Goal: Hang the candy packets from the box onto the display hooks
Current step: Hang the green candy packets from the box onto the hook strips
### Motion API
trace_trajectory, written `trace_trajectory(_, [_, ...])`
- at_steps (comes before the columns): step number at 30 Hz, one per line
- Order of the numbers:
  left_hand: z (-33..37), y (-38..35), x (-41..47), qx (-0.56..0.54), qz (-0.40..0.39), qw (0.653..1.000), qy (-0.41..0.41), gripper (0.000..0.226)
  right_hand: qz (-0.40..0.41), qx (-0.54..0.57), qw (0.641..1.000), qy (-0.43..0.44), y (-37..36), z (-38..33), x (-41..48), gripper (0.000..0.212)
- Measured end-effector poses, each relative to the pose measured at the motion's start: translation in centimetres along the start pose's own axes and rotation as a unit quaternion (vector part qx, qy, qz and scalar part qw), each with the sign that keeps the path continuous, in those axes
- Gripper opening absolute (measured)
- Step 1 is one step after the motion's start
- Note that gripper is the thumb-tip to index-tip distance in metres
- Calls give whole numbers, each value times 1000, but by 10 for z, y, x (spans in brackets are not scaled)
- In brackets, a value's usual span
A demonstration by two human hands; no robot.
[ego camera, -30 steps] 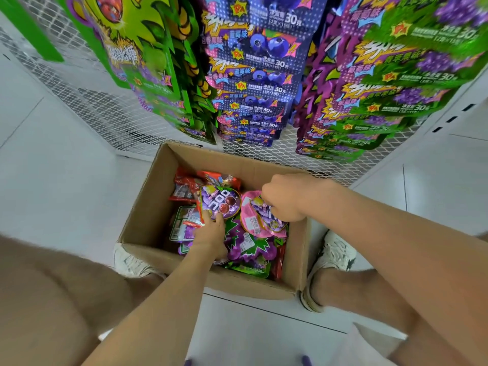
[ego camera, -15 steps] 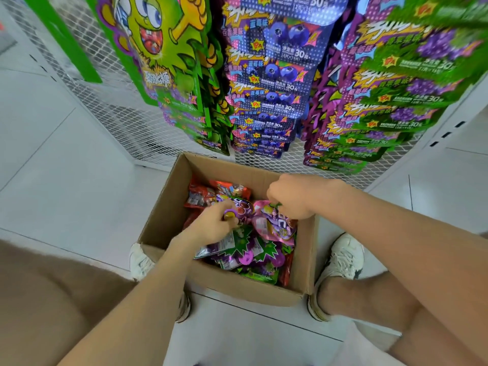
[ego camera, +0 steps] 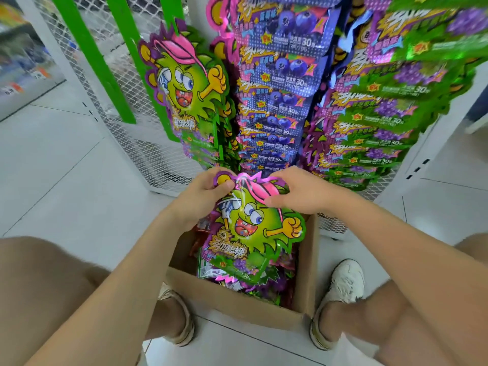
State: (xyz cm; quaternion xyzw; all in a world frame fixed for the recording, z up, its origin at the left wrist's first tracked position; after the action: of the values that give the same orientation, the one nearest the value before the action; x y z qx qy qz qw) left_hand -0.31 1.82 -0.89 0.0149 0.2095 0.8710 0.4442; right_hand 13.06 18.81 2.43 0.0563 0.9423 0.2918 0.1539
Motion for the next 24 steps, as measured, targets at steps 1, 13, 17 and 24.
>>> trace_trajectory(1, [7,2,-1,-6,8,1000,4,9,10,43,999,1,2,-4,-2,46])
trace_trajectory(13, [99,60,5,56,113,991,-51,20,219,316,917,107,38,-44,-8,35])
trace_trajectory(17, [145,79,23,122,193,967,-111,16,269,242,906,221,42,-93,-16,9])
trace_trajectory(24, [178,114,26,176,386,883,-201,23,369,-22,875,313,20,-127,7,24])
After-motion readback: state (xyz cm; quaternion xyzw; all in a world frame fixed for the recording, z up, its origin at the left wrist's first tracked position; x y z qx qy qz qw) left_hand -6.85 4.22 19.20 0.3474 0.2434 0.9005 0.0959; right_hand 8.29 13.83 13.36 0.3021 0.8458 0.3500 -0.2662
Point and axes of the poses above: each hand's wrist, its own x-axis towards the middle knuckle, its own y-axis out of the back of the hand, z = x × y, the point moved 6 cm from there along x, towards the middle knuckle, and after that the axes turned 12 degrees about x, right-handed, at the moved point
